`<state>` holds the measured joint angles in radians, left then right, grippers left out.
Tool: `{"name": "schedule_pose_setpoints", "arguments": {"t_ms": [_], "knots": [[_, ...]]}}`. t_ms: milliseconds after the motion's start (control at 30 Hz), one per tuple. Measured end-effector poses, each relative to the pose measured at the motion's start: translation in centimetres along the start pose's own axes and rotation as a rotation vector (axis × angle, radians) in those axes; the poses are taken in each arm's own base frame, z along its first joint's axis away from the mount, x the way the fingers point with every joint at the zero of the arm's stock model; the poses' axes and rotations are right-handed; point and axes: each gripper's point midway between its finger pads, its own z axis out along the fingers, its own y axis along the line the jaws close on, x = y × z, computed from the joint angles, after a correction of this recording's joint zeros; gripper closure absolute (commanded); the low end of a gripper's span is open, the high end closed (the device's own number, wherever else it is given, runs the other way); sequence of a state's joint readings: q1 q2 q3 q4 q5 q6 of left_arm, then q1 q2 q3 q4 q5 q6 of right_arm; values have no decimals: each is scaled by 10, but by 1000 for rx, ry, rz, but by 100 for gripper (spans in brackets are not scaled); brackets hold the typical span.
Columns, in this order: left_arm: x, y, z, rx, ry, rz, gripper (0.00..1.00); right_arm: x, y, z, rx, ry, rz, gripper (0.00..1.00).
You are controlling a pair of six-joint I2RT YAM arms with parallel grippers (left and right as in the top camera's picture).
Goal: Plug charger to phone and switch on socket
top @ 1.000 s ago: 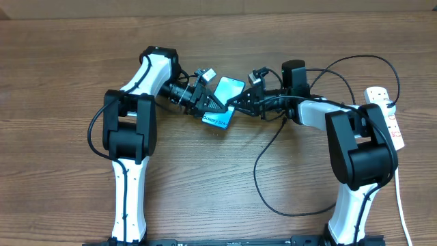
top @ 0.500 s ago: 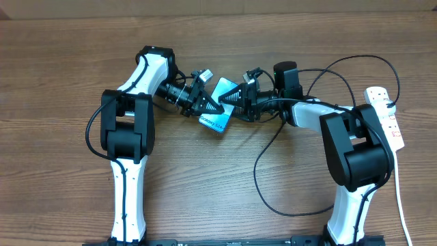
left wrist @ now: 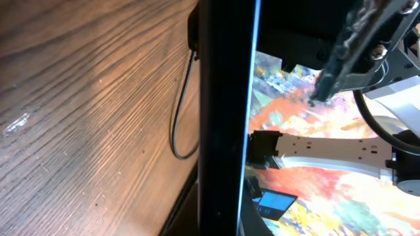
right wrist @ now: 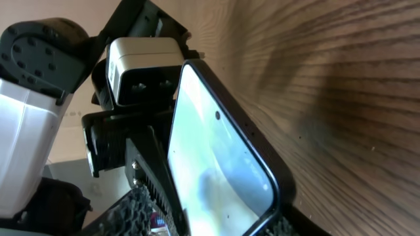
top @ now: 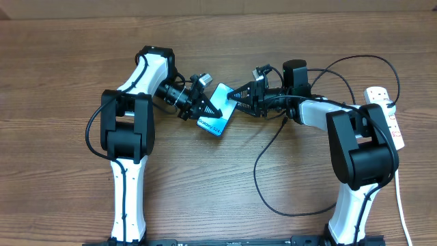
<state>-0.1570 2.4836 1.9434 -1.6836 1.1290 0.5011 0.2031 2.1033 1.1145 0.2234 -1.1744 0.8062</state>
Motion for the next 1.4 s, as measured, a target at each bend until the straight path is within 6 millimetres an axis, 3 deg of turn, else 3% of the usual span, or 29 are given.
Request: {"name": "schedule_pose_setpoints", "arguments": {"t_ms": [200, 400, 533, 567, 667, 733, 800, 1400], "knots": [[-1, -2, 0, 13, -7, 3, 96, -1, -2, 0, 11, -10, 10, 70], [-1, -4, 2, 19, -6, 5, 96, -4, -5, 0, 24, -24, 8, 71], [-1, -7, 8, 22, 4, 17, 96, -6, -7, -1, 34, -36, 12, 95], [-1, -7, 8, 23, 4, 28, 96, -7, -6, -3, 30, -38, 21, 96], [-3, -10, 8, 38, -6, 58, 90, -8, -3, -8, 7, -30, 34, 96], [-2, -10, 10, 34, -1, 65, 74, -7, -2, -8, 4, -27, 32, 96], [-1, -7, 12, 17, 12, 60, 68, -6, -3, -6, 6, -24, 34, 96], [3, 3, 14, -47, 44, 65, 69, 7, -5, 5, 24, 21, 60, 96]]}}
